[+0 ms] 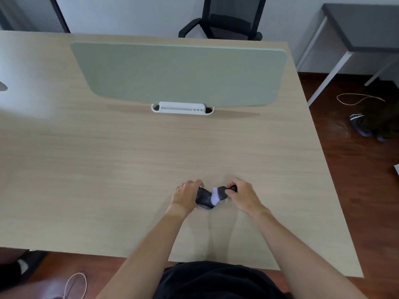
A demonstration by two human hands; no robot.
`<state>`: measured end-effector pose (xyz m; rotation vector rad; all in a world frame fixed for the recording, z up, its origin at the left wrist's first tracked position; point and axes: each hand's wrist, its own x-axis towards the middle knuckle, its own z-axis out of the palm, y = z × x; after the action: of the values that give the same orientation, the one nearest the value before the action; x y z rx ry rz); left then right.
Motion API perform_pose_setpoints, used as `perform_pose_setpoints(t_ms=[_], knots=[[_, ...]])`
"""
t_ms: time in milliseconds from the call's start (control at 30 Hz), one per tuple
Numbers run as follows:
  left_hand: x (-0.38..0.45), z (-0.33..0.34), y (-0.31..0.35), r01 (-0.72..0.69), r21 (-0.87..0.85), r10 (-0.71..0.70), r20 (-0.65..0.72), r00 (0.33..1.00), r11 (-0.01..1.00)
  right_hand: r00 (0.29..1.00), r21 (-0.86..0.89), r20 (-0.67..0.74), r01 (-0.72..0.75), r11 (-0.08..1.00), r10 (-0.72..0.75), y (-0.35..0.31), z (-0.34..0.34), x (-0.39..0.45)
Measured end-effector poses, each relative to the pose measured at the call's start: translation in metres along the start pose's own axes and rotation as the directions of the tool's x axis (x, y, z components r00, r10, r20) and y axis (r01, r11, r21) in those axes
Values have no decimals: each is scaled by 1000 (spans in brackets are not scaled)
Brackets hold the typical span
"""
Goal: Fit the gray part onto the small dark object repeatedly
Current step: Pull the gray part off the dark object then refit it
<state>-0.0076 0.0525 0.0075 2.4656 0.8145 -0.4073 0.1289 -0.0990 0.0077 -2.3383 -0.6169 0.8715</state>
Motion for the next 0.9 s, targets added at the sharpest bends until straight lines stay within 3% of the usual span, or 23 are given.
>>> perform_pose_setpoints(t_ms=[133, 367, 633, 767, 900], knots=[[3, 2, -2, -32, 58, 34, -29, 999, 998, 997, 82, -75, -11, 997, 17, 4, -8, 0], [8, 1, 1, -74, 153, 77, -17, 997, 986, 990, 137, 95, 89, 986, -103, -25, 17, -4], [-8, 12, 8, 90, -111, -89, 18, 996, 990, 998, 56, -46, -45, 997, 48, 4, 3, -1], [-8, 18, 13, 126, -125, -130, -21, 991, 984, 993, 107, -85, -69, 992, 78, 5, -1, 0], [-4, 17, 13, 121, -71, -123, -31, 992, 990, 1000, 201, -30, 1, 980, 5, -13, 9, 0]])
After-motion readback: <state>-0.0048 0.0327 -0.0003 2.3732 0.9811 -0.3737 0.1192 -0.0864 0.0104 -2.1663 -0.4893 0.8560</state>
